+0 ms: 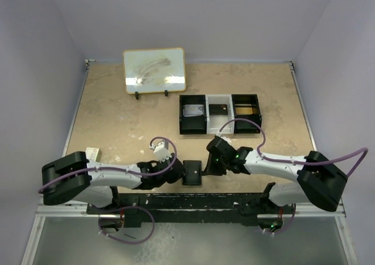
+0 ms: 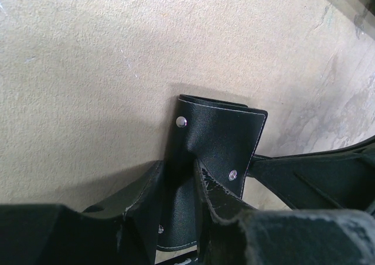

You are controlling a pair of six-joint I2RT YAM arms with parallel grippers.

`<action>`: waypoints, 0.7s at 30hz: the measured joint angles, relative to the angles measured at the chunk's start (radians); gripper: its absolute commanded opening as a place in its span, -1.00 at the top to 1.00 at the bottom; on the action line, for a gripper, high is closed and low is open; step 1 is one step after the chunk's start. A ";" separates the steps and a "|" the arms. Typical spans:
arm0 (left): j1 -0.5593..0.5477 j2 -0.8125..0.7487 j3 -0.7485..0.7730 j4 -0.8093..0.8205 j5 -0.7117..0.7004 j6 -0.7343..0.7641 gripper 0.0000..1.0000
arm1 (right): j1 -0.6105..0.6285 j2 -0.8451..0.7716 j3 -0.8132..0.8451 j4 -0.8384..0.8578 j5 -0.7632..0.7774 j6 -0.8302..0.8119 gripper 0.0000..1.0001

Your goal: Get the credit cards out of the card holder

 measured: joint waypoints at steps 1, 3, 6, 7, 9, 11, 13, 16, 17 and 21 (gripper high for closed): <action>0.000 0.002 0.004 -0.006 0.000 0.001 0.52 | 0.000 0.005 0.000 -0.015 0.009 -0.002 0.57; 0.000 0.006 0.011 -0.013 0.000 0.003 0.52 | 0.000 0.011 0.003 -0.027 0.022 -0.007 0.59; -0.001 0.010 0.019 -0.023 0.000 0.004 0.52 | 0.000 0.015 0.010 -0.038 0.037 -0.016 0.74; -0.001 0.011 0.021 -0.026 0.000 0.004 0.52 | 0.000 0.015 0.010 -0.039 0.040 -0.020 0.77; -0.001 0.012 0.025 -0.030 0.000 0.009 0.51 | 0.000 0.015 0.010 -0.036 0.040 -0.028 0.88; -0.001 0.013 0.027 -0.034 0.000 0.016 0.47 | 0.000 0.016 0.011 -0.033 0.040 -0.037 0.92; -0.001 0.014 0.035 -0.046 0.000 0.025 0.43 | 0.000 0.016 0.012 -0.032 0.041 -0.043 0.92; -0.001 0.013 0.059 -0.090 -0.004 0.045 0.32 | 0.000 0.011 0.014 -0.035 0.048 -0.054 0.99; -0.002 0.012 0.068 -0.109 -0.008 0.051 0.25 | 0.000 0.001 0.014 -0.039 0.050 -0.056 1.00; -0.005 -0.015 0.098 -0.225 -0.040 0.083 0.01 | 0.000 -0.084 0.022 -0.058 0.056 -0.076 0.99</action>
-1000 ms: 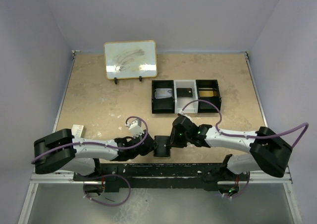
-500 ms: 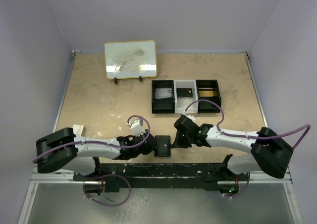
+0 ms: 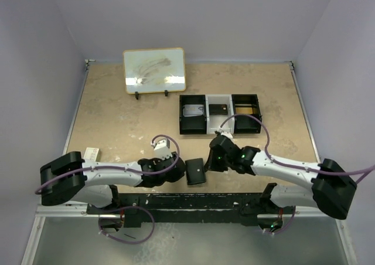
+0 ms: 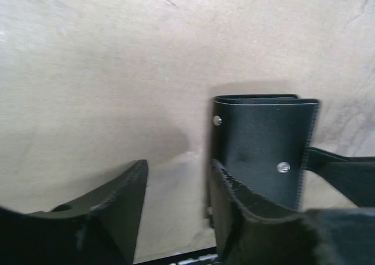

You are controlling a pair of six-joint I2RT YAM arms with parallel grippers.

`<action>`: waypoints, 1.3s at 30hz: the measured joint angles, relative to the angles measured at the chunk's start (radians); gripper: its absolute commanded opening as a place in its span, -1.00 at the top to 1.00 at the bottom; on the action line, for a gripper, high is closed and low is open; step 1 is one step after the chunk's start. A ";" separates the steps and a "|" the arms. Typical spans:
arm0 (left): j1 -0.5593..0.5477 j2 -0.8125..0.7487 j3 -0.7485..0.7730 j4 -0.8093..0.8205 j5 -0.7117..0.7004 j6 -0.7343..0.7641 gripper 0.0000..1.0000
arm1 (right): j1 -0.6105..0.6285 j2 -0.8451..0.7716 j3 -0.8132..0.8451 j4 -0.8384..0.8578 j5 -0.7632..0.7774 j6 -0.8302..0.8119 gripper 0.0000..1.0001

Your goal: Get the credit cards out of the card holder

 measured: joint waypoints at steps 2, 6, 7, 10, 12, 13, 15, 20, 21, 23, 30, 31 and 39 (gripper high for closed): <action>0.000 -0.016 0.006 -0.041 -0.014 0.011 -0.09 | 0.000 -0.053 0.013 -0.006 -0.001 -0.014 0.99; 0.000 -0.102 0.022 -0.142 -0.071 0.023 -0.23 | 0.000 -0.128 0.048 0.000 -0.014 -0.047 0.96; 0.000 -0.128 0.027 -0.159 -0.087 0.023 -0.25 | 0.000 -0.140 0.056 0.006 -0.024 -0.056 0.96; 0.000 -0.198 0.046 -0.209 -0.129 0.022 -0.32 | 0.000 -0.154 0.069 0.042 -0.071 -0.079 0.95; 0.000 -0.238 0.057 -0.245 -0.159 0.021 -0.33 | 0.000 -0.145 0.075 0.081 -0.101 -0.094 0.94; 0.000 -0.257 0.063 -0.264 -0.174 0.019 -0.33 | 0.000 -0.134 0.079 0.105 -0.119 -0.101 0.94; 0.000 -0.298 0.069 -0.302 -0.201 0.012 -0.34 | 0.000 -0.096 0.096 0.140 -0.146 -0.115 0.94; 0.000 -0.393 0.069 -0.372 -0.246 0.000 -0.36 | -0.001 -0.014 0.121 0.170 -0.173 -0.127 0.93; 0.000 -0.404 0.069 -0.378 -0.248 -0.002 -0.37 | -0.003 -0.011 0.121 0.165 -0.169 -0.128 0.93; 0.000 -0.413 0.068 -0.381 -0.249 -0.005 -0.37 | -0.014 -0.013 0.121 0.153 -0.164 -0.130 0.91; 0.000 -0.363 0.046 -0.304 -0.219 0.023 -0.42 | -0.158 -0.169 -0.026 0.151 -0.175 -0.112 0.85; 0.000 -0.343 0.046 -0.278 -0.208 0.033 -0.42 | -0.183 -0.191 -0.067 0.156 -0.180 -0.105 0.85; 0.000 -0.146 0.046 -0.038 -0.084 0.108 -0.43 | -0.241 -0.188 -0.253 0.163 -0.193 -0.027 0.83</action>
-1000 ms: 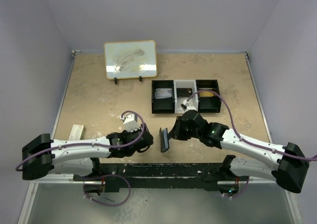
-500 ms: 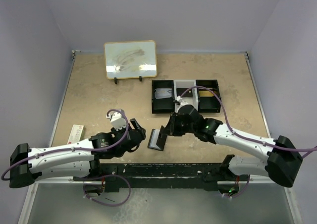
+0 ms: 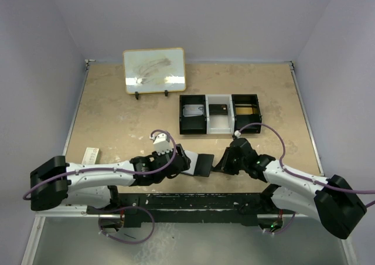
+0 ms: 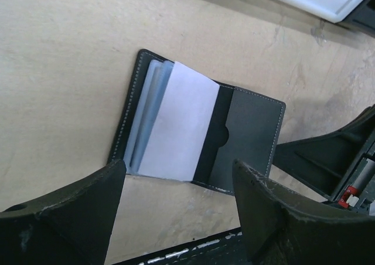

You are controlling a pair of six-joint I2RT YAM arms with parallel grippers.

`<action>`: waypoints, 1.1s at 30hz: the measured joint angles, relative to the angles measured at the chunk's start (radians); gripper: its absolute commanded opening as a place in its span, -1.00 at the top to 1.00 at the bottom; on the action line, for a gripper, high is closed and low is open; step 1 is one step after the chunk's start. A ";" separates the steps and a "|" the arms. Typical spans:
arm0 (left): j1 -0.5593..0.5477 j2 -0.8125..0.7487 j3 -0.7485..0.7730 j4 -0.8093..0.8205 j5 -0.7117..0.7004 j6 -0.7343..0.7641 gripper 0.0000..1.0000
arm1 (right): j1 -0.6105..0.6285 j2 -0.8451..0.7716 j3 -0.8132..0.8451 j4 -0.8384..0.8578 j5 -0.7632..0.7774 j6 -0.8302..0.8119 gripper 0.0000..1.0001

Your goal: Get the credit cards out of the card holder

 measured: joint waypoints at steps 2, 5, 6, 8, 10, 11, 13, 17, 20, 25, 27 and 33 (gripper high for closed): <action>0.000 0.043 0.000 0.051 0.029 0.010 -0.43 | -0.002 0.003 -0.012 0.003 0.003 0.018 0.83; 0.000 0.093 0.000 0.101 0.055 0.011 -0.43 | -0.007 0.014 -0.016 0.022 0.009 0.037 0.83; 0.001 0.105 0.000 0.110 0.058 0.011 -0.43 | -0.008 0.021 -0.016 0.031 0.009 0.038 0.83; 0.000 0.121 0.000 0.116 0.058 0.012 -0.43 | -0.010 0.032 -0.016 0.047 0.011 0.040 0.83; 0.001 0.134 0.000 0.117 0.058 0.019 -0.37 | -0.011 0.043 -0.016 0.066 0.016 0.040 0.82; 0.001 0.142 0.000 0.118 0.058 0.023 -0.32 | -0.011 0.048 -0.016 0.074 0.018 0.040 0.82; 0.006 0.165 0.004 0.120 0.059 0.038 -0.29 | -0.011 0.054 -0.016 0.087 0.023 0.040 0.82; 0.007 0.195 0.012 0.132 0.061 0.045 -0.27 | -0.011 0.055 -0.016 0.090 0.027 0.037 0.81; 0.008 0.201 0.012 0.152 0.063 0.046 -0.25 | -0.012 0.050 -0.016 0.089 0.029 0.034 0.78; 0.008 0.206 0.013 0.214 0.094 0.067 -0.22 | -0.012 0.036 -0.016 0.072 0.034 0.023 0.72; 0.007 0.211 0.023 0.230 0.109 0.080 -0.19 | -0.013 0.031 -0.016 0.065 0.034 0.018 0.71; 0.007 0.236 0.073 0.279 0.151 0.123 -0.16 | -0.013 0.025 -0.016 0.057 0.034 0.011 0.68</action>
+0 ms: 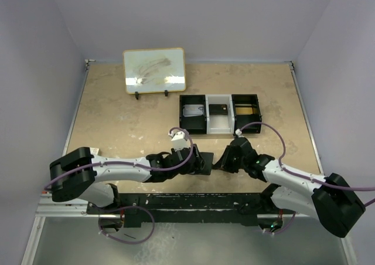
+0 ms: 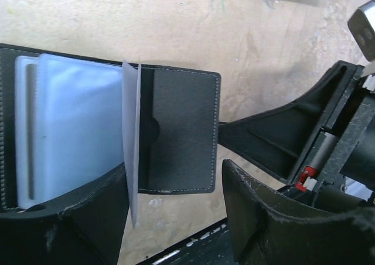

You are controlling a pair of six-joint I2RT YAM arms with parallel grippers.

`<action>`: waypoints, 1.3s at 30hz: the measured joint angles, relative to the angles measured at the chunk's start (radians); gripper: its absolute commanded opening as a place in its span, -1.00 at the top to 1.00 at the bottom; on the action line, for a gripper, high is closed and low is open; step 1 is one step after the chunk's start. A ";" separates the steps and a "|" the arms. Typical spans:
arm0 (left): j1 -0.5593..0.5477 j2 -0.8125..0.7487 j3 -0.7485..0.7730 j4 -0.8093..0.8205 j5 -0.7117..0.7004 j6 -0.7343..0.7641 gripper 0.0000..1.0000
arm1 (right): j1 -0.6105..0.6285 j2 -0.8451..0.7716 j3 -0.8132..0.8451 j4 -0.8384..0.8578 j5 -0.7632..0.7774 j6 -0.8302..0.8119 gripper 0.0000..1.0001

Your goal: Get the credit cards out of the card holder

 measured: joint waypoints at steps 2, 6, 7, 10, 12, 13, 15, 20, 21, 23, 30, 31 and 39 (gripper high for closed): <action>0.000 0.013 0.006 0.023 0.016 0.005 -0.17 | 0.000 0.000 0.000 0.000 0.000 -0.002 0.66; 0.000 0.051 0.006 0.076 0.063 0.021 -0.13 | 0.000 -0.006 0.000 -0.006 0.000 -0.003 0.50; 0.000 0.063 0.007 0.091 0.077 0.025 -0.12 | 0.000 -0.011 0.000 -0.011 0.000 -0.004 0.41; 0.000 0.102 0.025 0.113 0.116 0.034 -0.08 | 0.000 -0.027 0.005 -0.040 0.006 -0.003 0.15; 0.000 0.123 0.039 0.116 0.132 0.044 -0.06 | 0.000 -0.040 0.034 -0.091 0.028 -0.006 0.02; 0.000 0.131 0.042 0.121 0.139 0.046 -0.06 | 0.000 -0.045 0.055 -0.124 0.044 -0.006 -0.02; 0.000 0.140 0.043 0.126 0.146 0.045 -0.06 | 0.000 -0.061 0.098 -0.186 0.074 -0.008 -0.07; 0.000 0.142 0.043 0.136 0.150 0.044 -0.05 | 0.000 -0.132 0.193 -0.280 0.130 -0.015 0.07; 0.000 0.142 0.043 0.135 0.149 0.045 -0.05 | 0.000 -0.141 0.209 -0.285 0.132 -0.022 0.12; 0.000 0.141 0.042 0.132 0.149 0.045 -0.04 | 0.000 -0.143 0.235 -0.280 0.123 -0.036 0.28; 0.000 0.132 0.023 0.125 0.149 0.045 -0.03 | 0.000 -0.034 0.270 -0.174 0.012 -0.074 0.54; 0.000 0.132 0.021 0.125 0.149 0.045 -0.03 | 0.000 -0.010 0.270 -0.151 -0.013 -0.077 0.55; 0.000 0.128 0.011 0.124 0.160 0.045 -0.03 | 0.000 0.181 0.270 0.012 -0.140 -0.119 0.59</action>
